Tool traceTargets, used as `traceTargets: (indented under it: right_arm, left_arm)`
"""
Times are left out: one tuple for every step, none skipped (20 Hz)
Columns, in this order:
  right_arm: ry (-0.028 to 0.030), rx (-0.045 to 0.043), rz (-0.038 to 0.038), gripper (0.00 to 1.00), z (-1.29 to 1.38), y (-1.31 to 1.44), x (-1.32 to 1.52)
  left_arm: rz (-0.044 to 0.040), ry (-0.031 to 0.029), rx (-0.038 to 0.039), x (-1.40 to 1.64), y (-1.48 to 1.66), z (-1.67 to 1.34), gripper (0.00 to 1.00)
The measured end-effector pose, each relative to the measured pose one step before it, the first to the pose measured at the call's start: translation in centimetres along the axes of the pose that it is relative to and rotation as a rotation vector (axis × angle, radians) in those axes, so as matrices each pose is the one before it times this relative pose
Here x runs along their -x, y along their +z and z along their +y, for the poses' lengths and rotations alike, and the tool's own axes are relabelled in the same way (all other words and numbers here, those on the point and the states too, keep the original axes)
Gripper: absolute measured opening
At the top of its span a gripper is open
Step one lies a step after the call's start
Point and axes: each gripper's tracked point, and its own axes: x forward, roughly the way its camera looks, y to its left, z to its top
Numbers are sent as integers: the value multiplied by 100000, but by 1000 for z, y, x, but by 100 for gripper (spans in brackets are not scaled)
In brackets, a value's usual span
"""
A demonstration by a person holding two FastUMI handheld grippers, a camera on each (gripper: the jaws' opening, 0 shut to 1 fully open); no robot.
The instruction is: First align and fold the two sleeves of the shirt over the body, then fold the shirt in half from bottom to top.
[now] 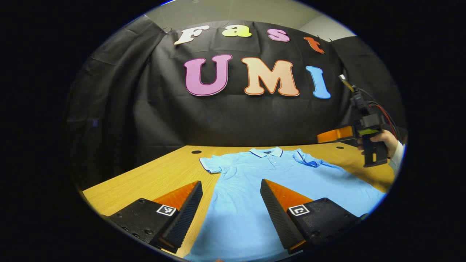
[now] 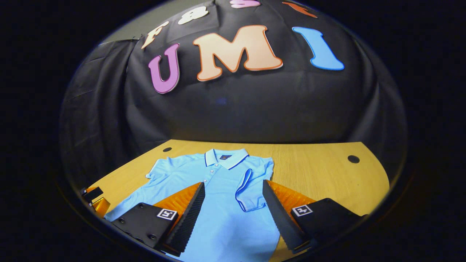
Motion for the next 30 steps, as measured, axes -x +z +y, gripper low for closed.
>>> traceTargets:
  right_arm:
    - [28,2003,-2740,98,277,43,1901]
    - [-104,1281,-1955,98,359,-91,1623]
    - [-346,-175,-1516,98,402,-113,1491]
    - [454,-633,-1561,98,332,-11,1385]
    - [444,-951,-1215,98,317,-222,1185]
    - [885,-935,-814,98,454,-289,1112]
    - [43,-610,-820,98,212,-221,738]
    - [191,-455,-1194,98,277,-191,651]
    - [208,-598,-1034,98,242,-221,621]
    - [8,-1207,214,98,102,-574,686]
    - [290,-1792,1043,98,148,-609,626]
    - [801,-2114,1186,98,191,-540,448]
    - [802,-1553,611,98,87,-299,179]
    - [-203,-834,94,98,-201,-127,255]
    - [-607,67,-472,98,-304,-18,84]
    - [-1274,869,-692,98,-455,67,105]
    - [-1110,1504,-316,98,-340,-117,144]
    - [-1257,1541,-137,98,-375,-59,62]
    - [-1365,1251,-181,98,-409,-118,51]
    - [-403,984,267,98,-184,-36,14]
    - [-347,417,695,98,-99,-332,28]
    - [-345,169,342,98,-159,-101,-22]
    - [-208,68,236,98,-133,-108,0]
    - [-250,28,371,98,-103,-72,11]
    - [-122,-153,169,98,-104,-104,-29]
    - [180,-189,179,98,18,-14,-37]
    - [30,-213,228,98,-51,-110,-98]
    - [-70,-95,487,98,-42,-147,-100]
    - [-170,235,700,98,-119,-285,-33]
    - [-447,353,767,98,-137,-201,-26]
  left_arm:
    - [1246,-656,1157,-163,-242,89,95]
    - [1017,-59,1212,-106,-116,281,95]
    - [430,107,839,-204,34,282,95]
    - [245,76,208,-193,5,220,96]
    - [571,482,-541,-303,9,403,96]
    - [866,662,-1280,-378,-26,430,95]
    - [589,-2,-699,-278,113,342,95]
    - [685,-587,474,-339,187,237,95]
    - [13,-1486,1248,-367,467,40,95]
    - [524,-1129,1451,-469,361,110,95]
    - [898,-772,1057,-478,379,204,95]
    - [1326,-812,34,-545,325,192,95]
    - [1031,-595,-459,-627,376,265,95]
    - [1078,-756,-421,-625,479,286,95]
    - [1346,-1024,-126,-670,429,175,95]
    - [1781,-967,539,-791,254,191,95]
    - [2198,-1231,1526,-676,65,76,95]
    - [2366,-1043,2361,-843,49,182,95]
    - [2586,-702,2704,-698,75,248,95]
    - [2336,-476,2451,-927,-22,428,95]
    - [1174,-118,1924,-847,366,562,95]
    - [1091,309,1548,-971,414,693,95]
    - [1345,788,1012,-989,374,797,95]
    - [1213,918,176,-1227,309,934,95]
    - [1693,1827,-495,-1131,254,983,95]
    - [1617,1607,-885,-1055,345,816,95]
    - [1300,1329,-766,-1142,264,551,95]
    - [1062,479,-378,-1096,303,344,94]
    - [1513,206,-303,-1242,118,177,94]
    - [2123,248,-449,-1041,-190,147,95]
